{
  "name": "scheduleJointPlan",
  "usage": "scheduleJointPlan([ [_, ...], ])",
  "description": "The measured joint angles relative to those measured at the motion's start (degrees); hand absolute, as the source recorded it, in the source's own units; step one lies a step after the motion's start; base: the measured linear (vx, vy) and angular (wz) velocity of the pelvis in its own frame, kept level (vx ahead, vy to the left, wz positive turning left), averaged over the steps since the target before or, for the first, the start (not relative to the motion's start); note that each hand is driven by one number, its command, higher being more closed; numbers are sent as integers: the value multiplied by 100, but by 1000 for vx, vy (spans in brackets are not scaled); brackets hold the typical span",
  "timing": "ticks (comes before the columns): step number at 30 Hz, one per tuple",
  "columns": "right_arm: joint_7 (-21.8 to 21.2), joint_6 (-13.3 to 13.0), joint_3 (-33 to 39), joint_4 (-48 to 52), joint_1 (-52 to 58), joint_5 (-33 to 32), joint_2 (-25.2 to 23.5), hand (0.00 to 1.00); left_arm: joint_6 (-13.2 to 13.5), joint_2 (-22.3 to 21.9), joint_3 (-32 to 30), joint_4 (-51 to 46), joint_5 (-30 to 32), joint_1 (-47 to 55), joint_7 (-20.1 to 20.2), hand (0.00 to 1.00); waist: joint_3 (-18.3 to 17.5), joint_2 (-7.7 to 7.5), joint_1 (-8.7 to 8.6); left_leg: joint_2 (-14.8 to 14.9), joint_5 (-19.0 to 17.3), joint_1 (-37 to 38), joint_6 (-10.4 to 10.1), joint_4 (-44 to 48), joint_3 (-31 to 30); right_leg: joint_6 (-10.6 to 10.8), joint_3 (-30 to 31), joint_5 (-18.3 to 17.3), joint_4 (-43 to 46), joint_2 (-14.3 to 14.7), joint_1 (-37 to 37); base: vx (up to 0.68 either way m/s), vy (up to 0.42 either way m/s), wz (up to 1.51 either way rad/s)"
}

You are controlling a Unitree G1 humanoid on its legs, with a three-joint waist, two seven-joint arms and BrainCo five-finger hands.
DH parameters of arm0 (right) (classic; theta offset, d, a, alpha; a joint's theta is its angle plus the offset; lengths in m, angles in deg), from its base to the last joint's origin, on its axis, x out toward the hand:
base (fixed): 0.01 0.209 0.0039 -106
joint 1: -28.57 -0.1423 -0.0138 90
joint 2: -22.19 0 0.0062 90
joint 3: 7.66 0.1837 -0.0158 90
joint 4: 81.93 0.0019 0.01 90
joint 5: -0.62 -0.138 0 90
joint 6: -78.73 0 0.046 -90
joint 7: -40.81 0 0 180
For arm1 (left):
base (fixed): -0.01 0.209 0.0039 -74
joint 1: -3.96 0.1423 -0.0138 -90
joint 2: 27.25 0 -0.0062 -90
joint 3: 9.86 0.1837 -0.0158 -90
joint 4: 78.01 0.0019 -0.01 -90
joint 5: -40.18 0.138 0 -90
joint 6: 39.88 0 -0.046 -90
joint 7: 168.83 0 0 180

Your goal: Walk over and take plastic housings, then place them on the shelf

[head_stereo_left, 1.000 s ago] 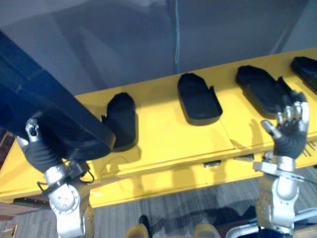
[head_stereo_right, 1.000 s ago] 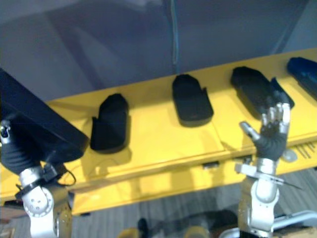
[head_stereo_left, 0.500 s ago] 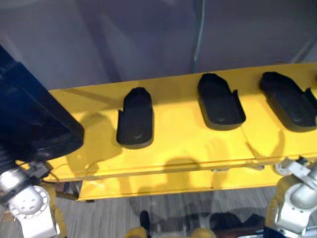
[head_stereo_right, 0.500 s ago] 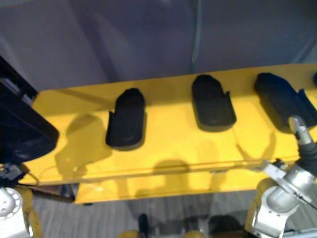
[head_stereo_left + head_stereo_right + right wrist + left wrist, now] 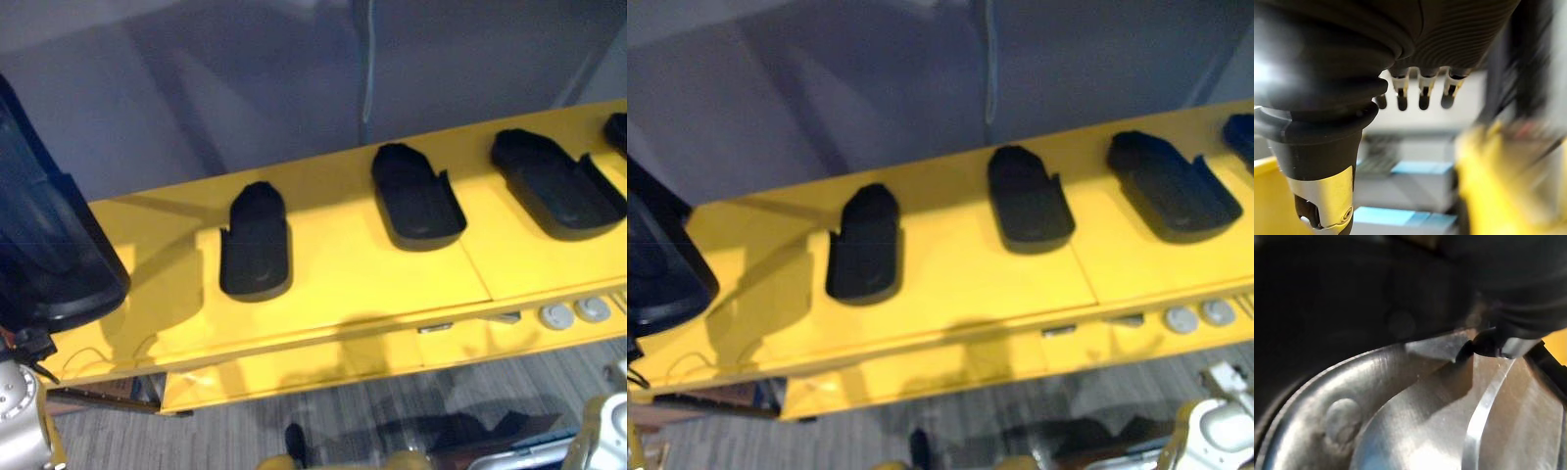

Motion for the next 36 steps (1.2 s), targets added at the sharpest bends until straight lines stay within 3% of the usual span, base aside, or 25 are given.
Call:
scheduleJointPlan([
  [2, -494, 232, 21, -688, 289, -475, -145, 0, -298, 294, 287, 455, -197, -264, 153, 100, -5, -12, -46, 32, -7, -2, 5, -3, 95, -4, 80, 27, 10, 19, -36, -37, 4, -14],
  [6, -1398, 234, -357, -1387, 671, -667, -363, 0, -594, 661, 806, 917, -413, -627, 434, 100, -13, 6, -100, 98, -71, 8, 50, -7, 338, -14, 122, 103, -23, 36, -33, -46, 3, -12],
  [8, -1951, 225, -605, -1531, 817, -704, -340, 0, -708, 863, 1042, 1158, -418, -902, 666, 100, -21, -3, -99, 164, -78, 16, 42, -10, 523, -24, 122, 167, -62, 50, -28, -19, -2, -2],
  [12, -2604, 225, -1244, -2103, 829, -681, -146, 0, -935, 1075, 1555, 1617, -318, -1270, 979, 100, -59, -47, -76, 213, -77, 78, 43, -12, 675, -36, 119, 236, -161, 49, 67, -5, 0, 1],
  [18, -2718, 228, -2001, -2741, 810, -688, -2, 0, -1202, 1470, 2070, 2368, 581, -1880, 1282, 100, -91, -120, -29, 212, -4, -116, 21, -15, 645, -40, 99, 258, -212, 79, -97, -6, 1, 4],
  [23, -2467, 209, -2202, -3177, 873, -662, 105, 0, -1276, 2329, 2201, 3058, 1154, -2432, 1549, 100, -90, -318, -12, 187, 100, -122, 14, -11, 626, -40, 113, 263, -189, 69, -113, 46, 6, 2],
  [26, -2291, 147, -2212, -3294, 898, -668, 134, 0, -1272, 2741, 2199, 3304, 1384, -2705, 1673, 100, -98, -354, 31, 172, 105, -119, 19, -9, 593, -41, 114, 262, -164, 62, -102, 20, 7, 6],
  [36, -2077, 163, -2217, -3742, 810, -733, 296, 0, -1218, 2892, 2195, 4010, 2046, -2736, 2003, 100, -21, -349, 60, 219, 198, -274, -5, -14, 452, -131, 102, 114, -79, 121, -256, -55, -2, 6],
])
